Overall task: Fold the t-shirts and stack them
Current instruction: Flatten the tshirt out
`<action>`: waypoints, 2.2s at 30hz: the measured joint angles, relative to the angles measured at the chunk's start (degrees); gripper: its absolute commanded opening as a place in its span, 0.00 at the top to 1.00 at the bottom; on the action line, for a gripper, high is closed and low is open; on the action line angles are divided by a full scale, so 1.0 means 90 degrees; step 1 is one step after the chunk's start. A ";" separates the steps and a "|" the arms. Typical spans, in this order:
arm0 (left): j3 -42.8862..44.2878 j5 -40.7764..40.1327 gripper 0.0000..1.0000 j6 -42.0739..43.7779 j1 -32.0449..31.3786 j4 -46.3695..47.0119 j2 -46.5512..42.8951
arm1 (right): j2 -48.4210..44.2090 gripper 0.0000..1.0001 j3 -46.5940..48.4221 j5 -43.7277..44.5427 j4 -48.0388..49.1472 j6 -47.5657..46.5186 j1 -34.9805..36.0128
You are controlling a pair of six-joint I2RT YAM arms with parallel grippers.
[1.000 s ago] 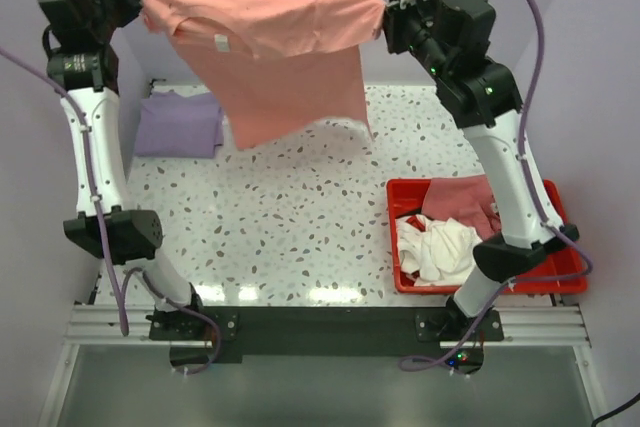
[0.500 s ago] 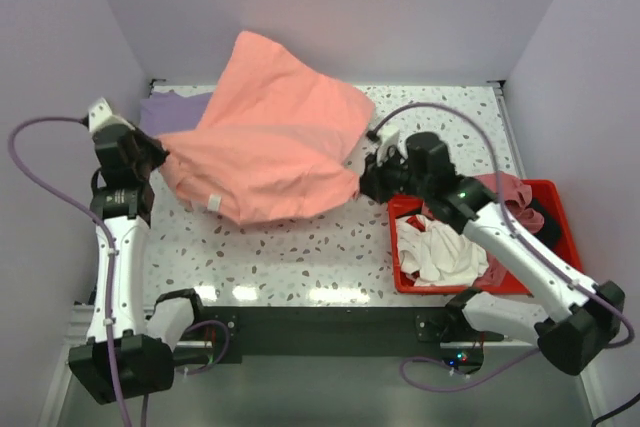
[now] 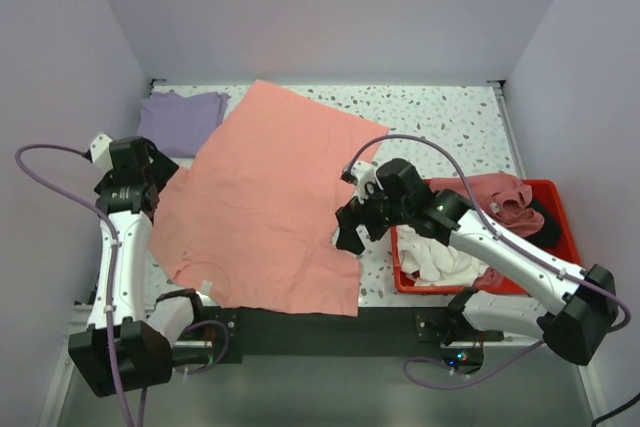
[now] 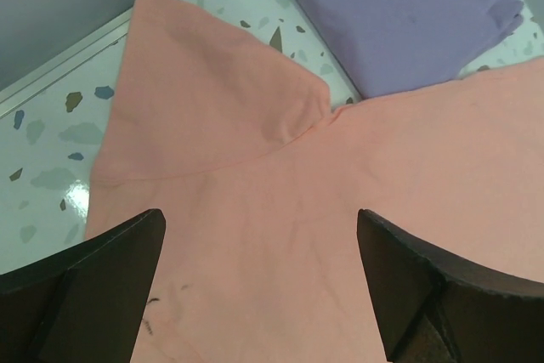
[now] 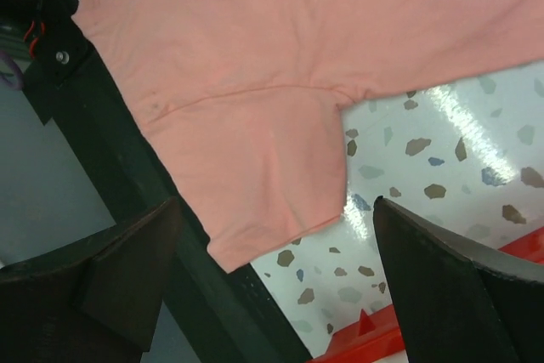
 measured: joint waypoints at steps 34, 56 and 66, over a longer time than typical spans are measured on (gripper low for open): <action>-0.2718 0.1712 0.00 -0.0641 -0.0063 0.1872 0.0287 | 0.6773 0.01 0.5260 0.2640 0.0357 0.0333 -0.0607; -0.0981 0.0306 0.00 -0.0702 0.0539 0.1955 0.3077 | 0.4245 0.01 0.1326 0.2307 0.1005 0.1435 0.0724; -0.0777 0.0335 0.00 -0.0668 0.0624 0.1576 0.2841 | 0.3682 0.01 0.1195 0.1955 0.0595 0.2064 0.2113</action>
